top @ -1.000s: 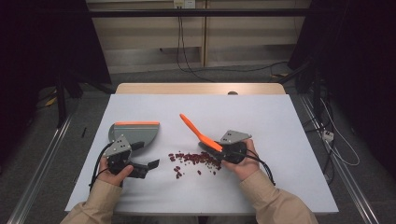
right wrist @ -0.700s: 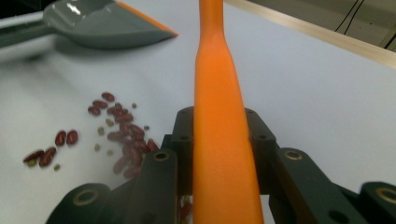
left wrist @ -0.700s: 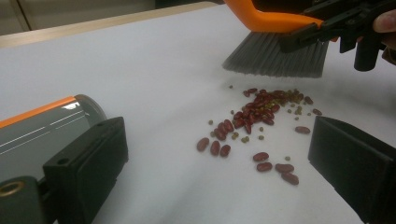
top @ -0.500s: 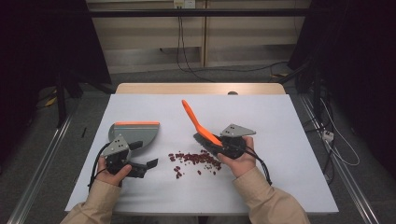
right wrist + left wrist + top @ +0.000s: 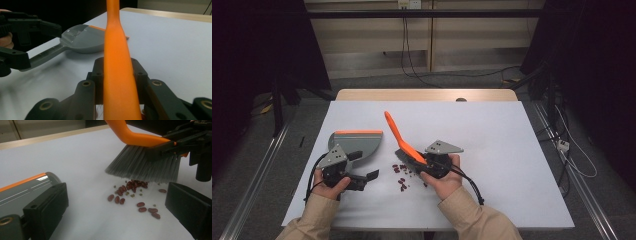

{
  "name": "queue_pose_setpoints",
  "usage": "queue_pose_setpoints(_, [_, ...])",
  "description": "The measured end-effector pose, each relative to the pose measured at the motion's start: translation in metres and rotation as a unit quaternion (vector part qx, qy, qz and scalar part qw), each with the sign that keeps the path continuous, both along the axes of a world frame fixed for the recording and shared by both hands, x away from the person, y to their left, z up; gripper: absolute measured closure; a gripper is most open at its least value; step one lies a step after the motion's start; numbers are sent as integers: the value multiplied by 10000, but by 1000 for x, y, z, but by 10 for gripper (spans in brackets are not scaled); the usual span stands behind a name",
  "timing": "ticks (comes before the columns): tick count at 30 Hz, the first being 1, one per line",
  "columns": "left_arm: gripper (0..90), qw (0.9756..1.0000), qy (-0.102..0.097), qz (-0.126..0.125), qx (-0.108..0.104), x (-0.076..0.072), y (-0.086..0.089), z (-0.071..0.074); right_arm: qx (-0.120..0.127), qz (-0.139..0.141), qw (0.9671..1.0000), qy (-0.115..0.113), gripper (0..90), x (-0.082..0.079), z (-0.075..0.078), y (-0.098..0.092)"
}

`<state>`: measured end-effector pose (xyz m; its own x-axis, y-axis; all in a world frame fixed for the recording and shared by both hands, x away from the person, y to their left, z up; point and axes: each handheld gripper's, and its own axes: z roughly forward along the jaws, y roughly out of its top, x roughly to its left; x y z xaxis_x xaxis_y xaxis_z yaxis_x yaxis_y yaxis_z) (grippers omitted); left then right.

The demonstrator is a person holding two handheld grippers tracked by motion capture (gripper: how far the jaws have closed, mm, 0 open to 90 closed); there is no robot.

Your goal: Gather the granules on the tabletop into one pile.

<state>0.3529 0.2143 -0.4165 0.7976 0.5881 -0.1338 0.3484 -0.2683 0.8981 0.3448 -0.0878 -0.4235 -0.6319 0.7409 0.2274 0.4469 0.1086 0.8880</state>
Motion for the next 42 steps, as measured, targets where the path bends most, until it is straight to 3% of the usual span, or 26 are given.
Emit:
queue_pose_setpoints(7, [47, 10000, 1, -7, 6, 0, 0, 0, 210, 39, 9997, 118, 714, -3, -2, 12])
queue_pose_setpoints(13, [47, 10000, 10, 35, -76, 0, 3, 1, 481, 133, 9980, 394, 714, -6, -8, 25])
queue_pose_setpoints(18, [47, 9999, 7, 87, -123, 1, 5, 2, 845, 145, 9934, 764, 714, -7, -15, 37])
queue_pose_setpoints(20, [47, 9999, 10, 79, -115, 1, 5, 2, 774, 114, 9933, 856, 714, -7, -20, 42])
queue_pose_setpoints(22, [47, 9999, 4, 76, -119, 1, 6, 2, 549, 67, 9938, 960, 714, -7, -26, 46])
queue_pose_setpoints(24, [47, 9999, -4, 85, -119, 1, 6, 2, 322, -56, 9961, 821, 715, -5, -29, 47])
queue_pose_setpoints(27, [47, 9999, 0, 75, -128, 0, 5, 2, 159, -178, 9956, 902, 710, 1, -30, 39])
queue_pose_setpoints(42, [47, 10000, -13, 11, -37, 0, 2, 1, 107, -564, 9936, 970, 708, -2, -30, 1])
